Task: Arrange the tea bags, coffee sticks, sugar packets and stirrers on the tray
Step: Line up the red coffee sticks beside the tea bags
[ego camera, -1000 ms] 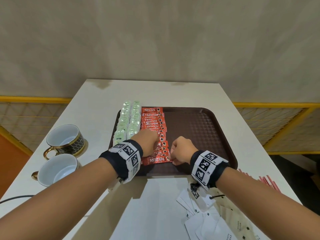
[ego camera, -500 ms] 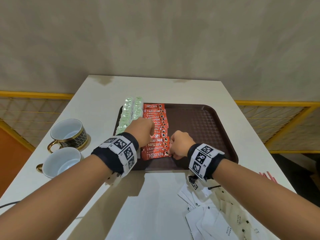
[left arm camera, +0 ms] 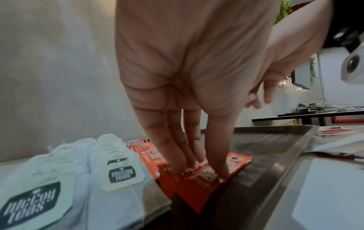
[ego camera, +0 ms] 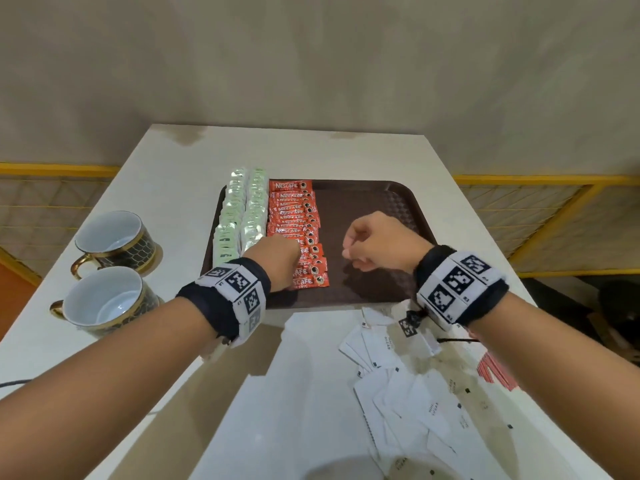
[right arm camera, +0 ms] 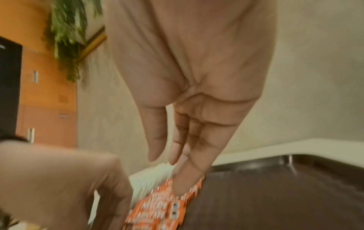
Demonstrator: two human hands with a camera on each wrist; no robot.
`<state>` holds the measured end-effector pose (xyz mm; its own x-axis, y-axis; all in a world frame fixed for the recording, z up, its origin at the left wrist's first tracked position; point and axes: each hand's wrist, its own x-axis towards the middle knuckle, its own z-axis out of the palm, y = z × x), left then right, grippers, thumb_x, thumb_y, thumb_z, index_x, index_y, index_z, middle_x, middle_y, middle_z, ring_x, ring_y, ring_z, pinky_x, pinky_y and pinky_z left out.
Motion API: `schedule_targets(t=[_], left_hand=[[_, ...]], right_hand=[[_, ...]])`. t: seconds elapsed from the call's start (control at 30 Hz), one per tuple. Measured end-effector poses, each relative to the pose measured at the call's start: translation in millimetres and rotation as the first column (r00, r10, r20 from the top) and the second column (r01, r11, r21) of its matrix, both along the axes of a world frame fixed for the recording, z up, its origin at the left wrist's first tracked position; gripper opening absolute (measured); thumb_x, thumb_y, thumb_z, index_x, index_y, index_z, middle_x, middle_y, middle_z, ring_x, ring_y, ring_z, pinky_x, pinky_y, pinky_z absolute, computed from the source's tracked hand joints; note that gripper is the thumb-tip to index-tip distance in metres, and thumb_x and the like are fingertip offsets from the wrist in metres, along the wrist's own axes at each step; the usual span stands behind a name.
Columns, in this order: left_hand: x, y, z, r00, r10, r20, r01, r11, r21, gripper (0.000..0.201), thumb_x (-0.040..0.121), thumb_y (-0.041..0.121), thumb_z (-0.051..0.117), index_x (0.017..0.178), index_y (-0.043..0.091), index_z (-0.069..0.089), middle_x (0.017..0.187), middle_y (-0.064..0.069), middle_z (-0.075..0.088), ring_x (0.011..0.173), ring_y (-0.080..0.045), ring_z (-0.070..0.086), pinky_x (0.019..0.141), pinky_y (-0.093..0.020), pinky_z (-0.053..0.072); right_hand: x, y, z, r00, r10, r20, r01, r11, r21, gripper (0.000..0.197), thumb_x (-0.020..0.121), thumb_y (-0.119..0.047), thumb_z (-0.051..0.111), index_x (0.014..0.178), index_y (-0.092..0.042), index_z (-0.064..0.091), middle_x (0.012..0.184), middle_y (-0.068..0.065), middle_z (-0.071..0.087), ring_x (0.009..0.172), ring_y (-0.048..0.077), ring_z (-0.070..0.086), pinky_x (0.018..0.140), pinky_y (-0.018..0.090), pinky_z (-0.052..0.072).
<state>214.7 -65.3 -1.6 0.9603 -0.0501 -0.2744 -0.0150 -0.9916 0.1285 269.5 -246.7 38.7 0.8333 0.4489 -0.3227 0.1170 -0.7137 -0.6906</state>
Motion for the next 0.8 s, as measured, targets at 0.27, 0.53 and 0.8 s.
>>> schedule_targets(t=[0.27,0.53,0.8], left_hand=[[-45.9,-50.7,14.5,0.985,-0.124,0.116,0.149,0.960,-0.237,0.022,0.085,0.030,0.066,0.101,0.016,0.064,0.096,-0.002,0.062,0.090,-0.024,0.058,0.077,-0.032,0.049],[-96.4,-116.9,-15.8,0.858,-0.476,-0.194,0.439,0.875,-0.204,0.082,0.088,0.044,0.063,0.151,0.042,0.011,0.162,-0.004,-0.008,0.148,-0.027,-0.010,0.119,-0.043,0.014],[-117.9,-99.3,-25.2,0.932,-0.342,-0.120,0.306,0.920,-0.243,0.079,0.083,0.042,0.069,0.145,0.047,0.020,0.159,0.000,0.010,0.145,-0.021,0.008,0.116,-0.036,0.024]], right_hand=[[-68.4,-110.6,22.7,0.988,0.140,0.064,-0.106,0.921,-0.375,0.028,0.086,-0.038,0.069,0.112,-0.026,0.066,0.105,-0.010,0.065,0.092,0.008,0.061,0.077,0.021,0.046],[-153.5,-131.2,-38.0,0.946,0.318,-0.072,-0.301,0.768,-0.566,0.094,0.087,-0.039,0.067,0.153,-0.040,0.001,0.162,0.001,-0.018,0.149,0.025,0.012,0.115,0.036,0.030],[-164.0,-108.6,-57.3,0.944,0.328,0.021,-0.272,0.815,-0.513,0.084,0.093,-0.022,0.060,0.154,-0.035,0.005,0.162,0.005,-0.014,0.147,0.032,0.006,0.102,0.037,0.044]])
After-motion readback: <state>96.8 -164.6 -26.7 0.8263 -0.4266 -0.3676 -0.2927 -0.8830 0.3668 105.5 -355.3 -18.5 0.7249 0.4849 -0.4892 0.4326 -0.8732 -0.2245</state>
